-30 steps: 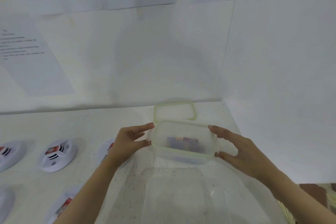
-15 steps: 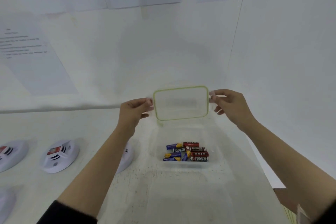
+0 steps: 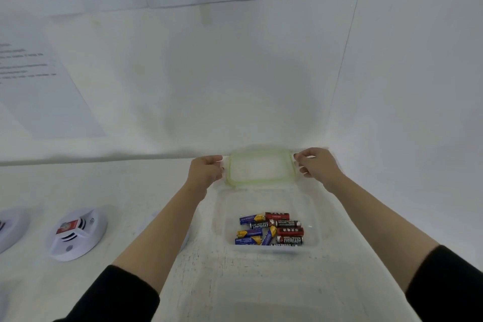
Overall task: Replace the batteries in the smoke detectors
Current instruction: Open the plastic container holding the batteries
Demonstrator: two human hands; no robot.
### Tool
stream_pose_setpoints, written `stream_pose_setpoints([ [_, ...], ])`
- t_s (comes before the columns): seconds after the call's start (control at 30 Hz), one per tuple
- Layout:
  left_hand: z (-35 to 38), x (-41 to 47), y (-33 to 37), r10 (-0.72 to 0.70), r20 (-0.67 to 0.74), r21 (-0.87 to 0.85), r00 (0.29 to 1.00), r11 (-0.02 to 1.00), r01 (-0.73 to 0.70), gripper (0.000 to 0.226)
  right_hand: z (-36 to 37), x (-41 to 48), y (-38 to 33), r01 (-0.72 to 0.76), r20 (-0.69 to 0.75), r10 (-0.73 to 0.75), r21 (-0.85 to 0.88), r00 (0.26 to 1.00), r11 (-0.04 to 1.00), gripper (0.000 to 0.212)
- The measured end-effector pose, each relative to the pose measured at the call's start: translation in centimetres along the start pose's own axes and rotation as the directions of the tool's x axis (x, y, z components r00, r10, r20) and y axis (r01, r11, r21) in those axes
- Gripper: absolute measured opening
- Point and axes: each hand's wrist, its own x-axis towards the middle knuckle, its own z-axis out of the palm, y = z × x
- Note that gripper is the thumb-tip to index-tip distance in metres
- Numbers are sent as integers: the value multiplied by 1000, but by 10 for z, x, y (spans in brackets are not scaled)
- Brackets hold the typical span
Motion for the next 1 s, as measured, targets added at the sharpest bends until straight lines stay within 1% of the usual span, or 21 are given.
stream_pose_setpoints([
  [0.07,1,-12,0,51,-13,82,999,995,-50,39,-2,-9,2,34,2,-34,-62,999,997,11],
  [0.13,0,-29,0,129,-22,204,991,971,-121,39,-7,-23,4,84,-11,-86,-154,996,985,14],
  [0.2,-2,-49,-3,192,-18,258,981,949,-181,36,-11,-44,5,113,10,-113,-169,993,979,15],
  [0.23,-4,-61,-5,212,-10,248,977,947,-203,32,-12,-56,7,122,33,-118,-150,992,981,15],
  [0.33,-8,-99,-20,200,70,102,977,973,-206,25,-11,-100,16,132,81,-131,-1,988,991,15],
  [0.4,-10,-120,-40,151,144,-33,978,988,-148,26,-6,-125,28,125,61,-134,144,989,982,17],
  [0.43,-10,-128,-51,127,179,-103,976,989,-110,31,-4,-137,34,109,47,-121,212,991,971,20],
  [0.47,-9,-134,-60,102,196,-179,975,982,-67,32,-2,-148,40,91,41,-107,284,993,955,26],
  [0.53,-6,-143,-68,37,206,-347,978,937,38,35,3,-163,50,54,59,-85,407,995,912,45],
  [0.6,-5,-153,-66,-22,238,-496,971,857,141,44,8,-170,56,27,115,-91,469,989,883,60],
  [0.67,-4,-164,-63,-53,262,-610,964,765,207,50,13,-169,57,-39,154,-48,514,987,857,75],
  [0.7,-4,-168,-63,-62,272,-643,960,731,229,52,13,-171,51,-85,173,-16,559,985,825,78],
  [0.73,-4,-172,-63,-70,276,-662,959,710,242,52,13,-172,44,-152,192,38,626,981,765,68],
  [0.77,-4,-175,-64,-75,271,-669,960,702,243,50,14,-171,38,-205,218,80,644,973,737,49],
  [0.8,-4,-178,-65,-69,264,-673,962,701,235,48,13,-170,35,-239,238,109,633,965,736,41],
  [0.83,-3,-181,-66,-61,257,-675,964,703,224,47,13,-172,27,-246,232,129,599,964,762,43],
  [0.87,-3,-184,-67,-52,258,-678,965,702,219,46,12,-176,20,-245,191,163,569,968,785,44],
  [0.93,-4,-190,-69,-35,256,-671,966,713,203,45,14,-173,16,-220,173,147,565,974,795,46],
  [1.0,-5,-194,-70,-2,277,-655,961,732,190,47,13,-181,12,-211,154,147,583,977,784,46],
])
